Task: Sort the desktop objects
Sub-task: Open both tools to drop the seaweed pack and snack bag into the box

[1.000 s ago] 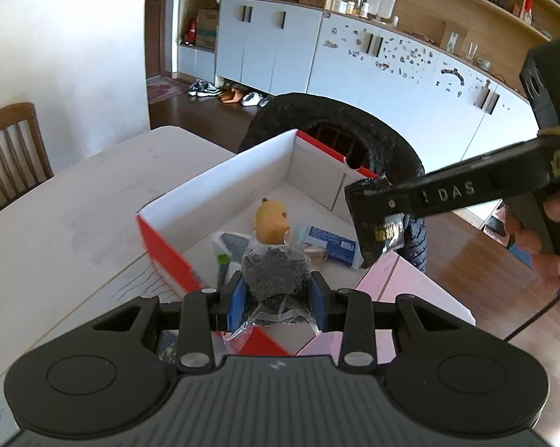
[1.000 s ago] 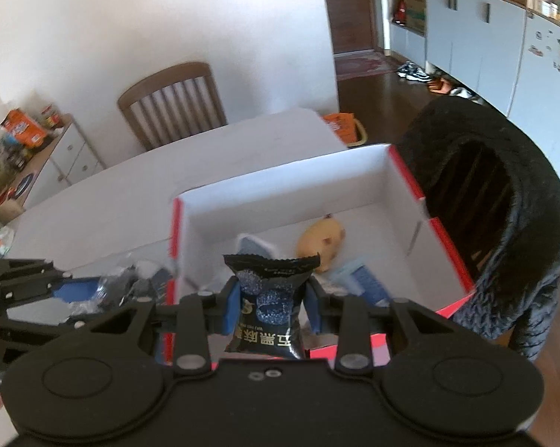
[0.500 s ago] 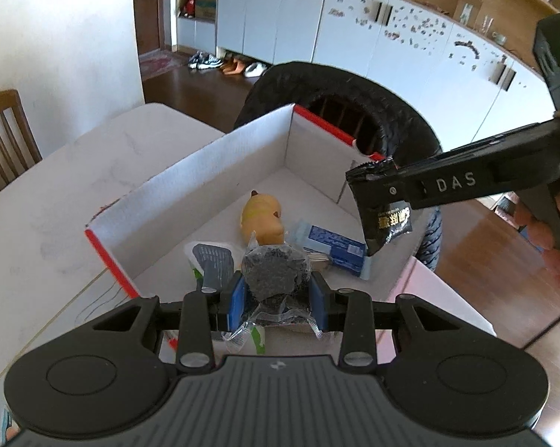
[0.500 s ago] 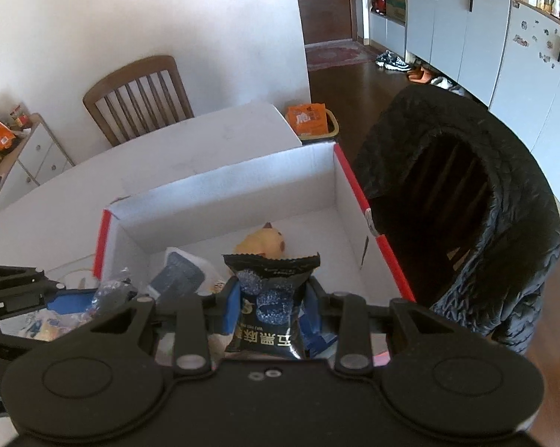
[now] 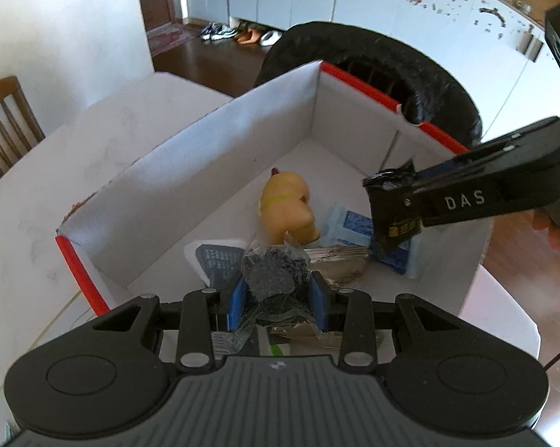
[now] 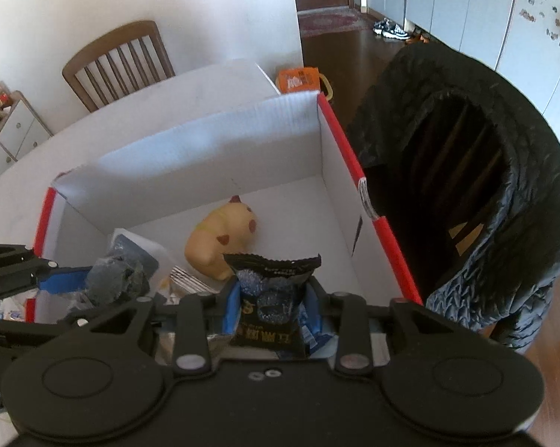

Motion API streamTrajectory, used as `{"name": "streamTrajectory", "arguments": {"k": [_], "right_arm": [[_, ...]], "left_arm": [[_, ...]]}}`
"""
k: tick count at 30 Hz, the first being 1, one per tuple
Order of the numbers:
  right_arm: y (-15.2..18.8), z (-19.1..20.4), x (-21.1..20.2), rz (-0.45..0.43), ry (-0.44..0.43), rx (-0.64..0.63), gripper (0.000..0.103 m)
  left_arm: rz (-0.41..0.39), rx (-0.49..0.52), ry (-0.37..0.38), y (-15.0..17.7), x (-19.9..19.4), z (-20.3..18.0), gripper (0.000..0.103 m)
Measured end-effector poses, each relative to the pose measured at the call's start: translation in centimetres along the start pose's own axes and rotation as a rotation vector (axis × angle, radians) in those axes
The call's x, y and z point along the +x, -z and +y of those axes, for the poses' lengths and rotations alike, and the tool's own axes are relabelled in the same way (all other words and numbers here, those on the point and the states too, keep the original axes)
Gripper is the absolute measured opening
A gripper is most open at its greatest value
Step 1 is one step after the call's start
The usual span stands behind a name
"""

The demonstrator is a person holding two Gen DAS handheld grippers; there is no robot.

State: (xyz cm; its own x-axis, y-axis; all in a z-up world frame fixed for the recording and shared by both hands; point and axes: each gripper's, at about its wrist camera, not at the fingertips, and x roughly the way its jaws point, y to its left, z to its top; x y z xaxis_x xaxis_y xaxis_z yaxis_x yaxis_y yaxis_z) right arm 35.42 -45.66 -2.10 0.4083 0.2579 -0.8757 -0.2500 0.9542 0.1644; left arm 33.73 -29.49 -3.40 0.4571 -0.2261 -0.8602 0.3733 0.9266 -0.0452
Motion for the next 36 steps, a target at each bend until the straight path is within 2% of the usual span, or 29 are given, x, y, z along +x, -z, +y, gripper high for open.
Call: {"name": "streamTrajectory", "arguments": {"k": [8, 17, 19, 25, 33, 36], "right_arm": [[-0.5, -0.2, 1.8, 0.032, -0.005, -0.026, 0.03], [-0.6, -0.9, 1.9, 0.037, -0.04, -0.021, 0.039], [-0.4, -0.8, 1.6, 0.035, -0.055, -0.022, 0.045], [-0.1, -0.4, 0.9, 0.025, -0.093, -0.031, 0.064], [0.3, 0.3, -0.9, -0.005, -0.107, -0.071, 0.073], [0.4, 0.4, -1.6, -0.016, -0.107, -0.079, 0.074]], "left_arm": [[0.056, -0.022, -0.009, 0.4, 1.7, 0.9, 0.035], [0.091, -0.041, 0.005, 0.8, 3.0, 1.0, 0.035], [0.089, -0.046, 0.011, 0.9, 2.9, 1.1, 0.036], [0.07, -0.039, 0.025, 1.0, 2.2, 0.9, 0.047], [0.017, -0.037, 0.049, 1.2, 0.3, 0.3, 0.067], [-0.002, -0.049, 0.062, 1.4, -0.5, 0.3, 0.067]]}}
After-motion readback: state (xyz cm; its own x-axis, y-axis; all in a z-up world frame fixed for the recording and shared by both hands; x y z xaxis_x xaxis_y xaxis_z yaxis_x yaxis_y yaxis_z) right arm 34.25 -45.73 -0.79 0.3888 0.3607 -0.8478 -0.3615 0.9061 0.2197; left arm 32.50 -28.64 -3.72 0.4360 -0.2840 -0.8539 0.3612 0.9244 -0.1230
